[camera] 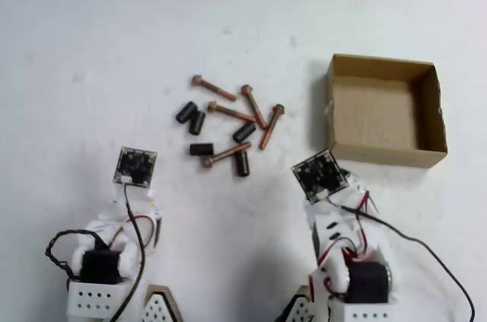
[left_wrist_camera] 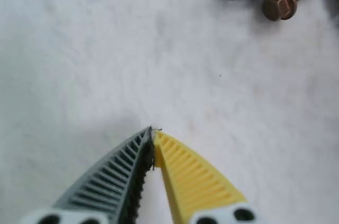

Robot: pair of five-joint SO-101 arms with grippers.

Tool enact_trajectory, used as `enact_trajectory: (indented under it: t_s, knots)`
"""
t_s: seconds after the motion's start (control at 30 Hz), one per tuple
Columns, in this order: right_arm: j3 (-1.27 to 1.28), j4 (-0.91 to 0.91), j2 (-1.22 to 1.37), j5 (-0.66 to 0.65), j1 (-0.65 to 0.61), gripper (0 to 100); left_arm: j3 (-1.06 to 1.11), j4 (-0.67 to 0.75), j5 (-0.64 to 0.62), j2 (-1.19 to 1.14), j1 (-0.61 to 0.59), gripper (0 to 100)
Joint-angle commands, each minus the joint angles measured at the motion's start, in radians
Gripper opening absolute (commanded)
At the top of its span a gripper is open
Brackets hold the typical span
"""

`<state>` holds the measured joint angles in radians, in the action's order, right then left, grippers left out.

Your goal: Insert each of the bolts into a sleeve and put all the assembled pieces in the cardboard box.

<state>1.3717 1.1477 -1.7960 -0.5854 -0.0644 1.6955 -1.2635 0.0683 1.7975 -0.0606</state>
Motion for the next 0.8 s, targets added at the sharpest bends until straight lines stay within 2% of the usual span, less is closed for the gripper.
enact_trajectory:
  t_s: [0.0,0.17,0.37,0.77]
  knots:
    - [-0.178,0.061,0.064,-0.009,0.010,2.2,-0.002,-0.011,-0.003,0.005,-0.008,2]
    - [-0.390,0.076,0.363,0.006,0.008,2.2,-0.002,-0.011,-0.003,0.005,-0.008,2]
    - [-0.614,0.076,0.739,0.193,-0.001,2.2,-0.002,-0.011,-0.003,0.005,-0.008,2]
    - [-0.841,0.071,1.270,0.397,-0.283,4.3,-0.002,-0.011,-0.003,0.005,-0.008,2]
